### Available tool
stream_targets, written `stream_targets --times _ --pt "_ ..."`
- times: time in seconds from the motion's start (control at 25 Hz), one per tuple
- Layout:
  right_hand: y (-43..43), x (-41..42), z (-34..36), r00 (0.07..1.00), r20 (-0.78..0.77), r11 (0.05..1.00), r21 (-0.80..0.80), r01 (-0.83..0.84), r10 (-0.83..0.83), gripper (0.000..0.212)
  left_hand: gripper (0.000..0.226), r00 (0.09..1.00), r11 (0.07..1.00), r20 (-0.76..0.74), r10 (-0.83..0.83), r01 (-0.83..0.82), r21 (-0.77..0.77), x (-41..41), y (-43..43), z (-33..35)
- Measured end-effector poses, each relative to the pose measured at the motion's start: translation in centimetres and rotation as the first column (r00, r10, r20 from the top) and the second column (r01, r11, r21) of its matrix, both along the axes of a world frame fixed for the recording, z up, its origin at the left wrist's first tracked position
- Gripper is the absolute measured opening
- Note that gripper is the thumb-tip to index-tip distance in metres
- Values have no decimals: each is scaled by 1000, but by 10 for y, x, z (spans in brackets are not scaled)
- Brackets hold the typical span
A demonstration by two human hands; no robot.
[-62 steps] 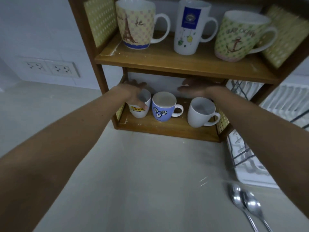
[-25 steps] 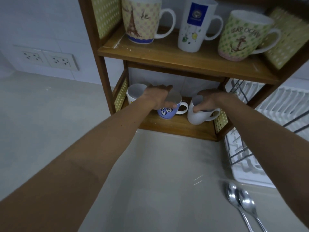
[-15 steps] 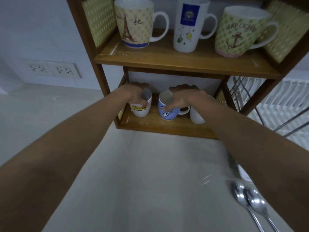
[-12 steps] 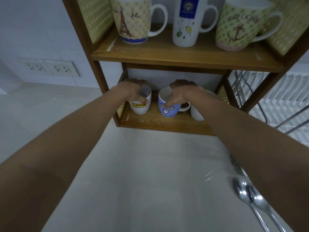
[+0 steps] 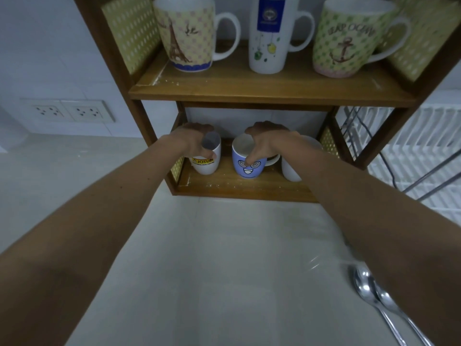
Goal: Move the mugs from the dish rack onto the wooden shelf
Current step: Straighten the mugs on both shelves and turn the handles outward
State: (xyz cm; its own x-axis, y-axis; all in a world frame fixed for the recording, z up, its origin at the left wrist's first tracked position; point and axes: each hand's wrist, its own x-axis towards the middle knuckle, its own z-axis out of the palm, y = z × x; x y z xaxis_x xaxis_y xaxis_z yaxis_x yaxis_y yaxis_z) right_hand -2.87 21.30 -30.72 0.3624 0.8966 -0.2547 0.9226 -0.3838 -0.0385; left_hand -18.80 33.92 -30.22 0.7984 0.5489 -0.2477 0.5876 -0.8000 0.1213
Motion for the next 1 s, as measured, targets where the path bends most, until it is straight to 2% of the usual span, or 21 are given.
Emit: stream_targets --times 0.16,0.28,0.36,0.44,0.52,1.0 --pt "-8 -3 -3 999 51 1000 -7 8 -7 92 79 999 1000 -18 -29 29 9 -5 -7 -2" --pt "-25 0 6 992 -36 993 15 120 -119 92 74 997 990 -24 -79 81 114 -11 -22 -3" --pt "-44 13 15 970 -28 970 11 242 -242 80 70 981 960 -2 -193 189 205 -9 -38 -4" --pt "-68 25 18 940 42 937 -73 342 -340 81 70 948 915 -31 -316 314 254 -2 -57 -11" --pt "-86 29 17 925 85 916 -135 378 -370 85 73 924 892 -68 -375 380 243 9 -76 -21" --pt "-89 37 9 925 64 924 -60 378 -374 83 79 947 916 -54 -317 320 240 22 -89 -46"
